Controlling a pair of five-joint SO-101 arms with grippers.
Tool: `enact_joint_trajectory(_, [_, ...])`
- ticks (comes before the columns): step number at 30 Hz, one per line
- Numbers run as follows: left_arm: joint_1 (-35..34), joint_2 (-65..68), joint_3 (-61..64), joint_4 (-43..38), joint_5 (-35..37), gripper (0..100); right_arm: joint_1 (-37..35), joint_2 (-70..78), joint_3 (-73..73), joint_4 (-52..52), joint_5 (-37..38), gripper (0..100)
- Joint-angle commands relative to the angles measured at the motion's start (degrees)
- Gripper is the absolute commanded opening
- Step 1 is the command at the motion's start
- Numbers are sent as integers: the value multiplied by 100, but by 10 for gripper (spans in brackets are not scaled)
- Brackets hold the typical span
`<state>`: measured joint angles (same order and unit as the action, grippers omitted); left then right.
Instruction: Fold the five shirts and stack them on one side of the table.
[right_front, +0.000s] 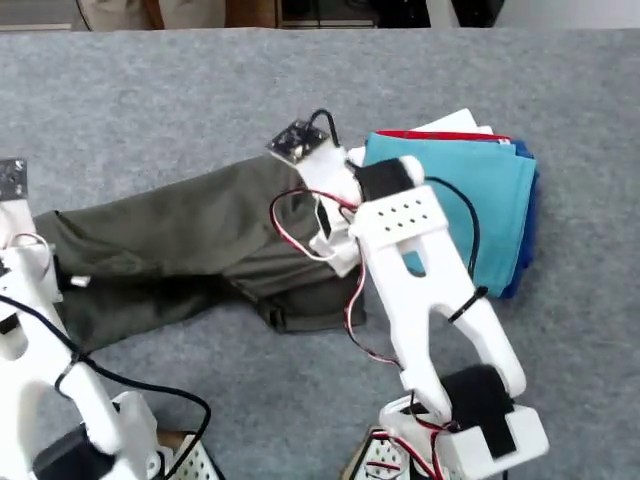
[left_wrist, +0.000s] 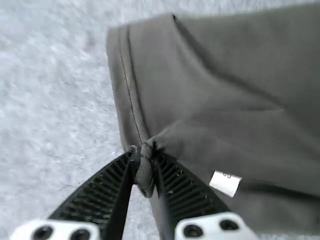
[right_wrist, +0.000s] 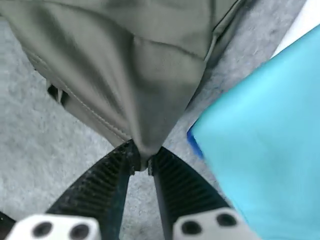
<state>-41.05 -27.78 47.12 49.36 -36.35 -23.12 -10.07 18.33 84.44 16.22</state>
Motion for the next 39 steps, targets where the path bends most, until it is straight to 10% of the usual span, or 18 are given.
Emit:
enact_joint_trajectory(1, [44,286,281,-782,-44,19,110,-268,180,-123,62,2])
enact_joint_trajectory(16, [79,400,290,607,-255,19,374,-268,497,220,273,2])
enact_joint_trajectory(39, [-88,-391,1301,659,-273,19,48,-259,1226,-659,290,2])
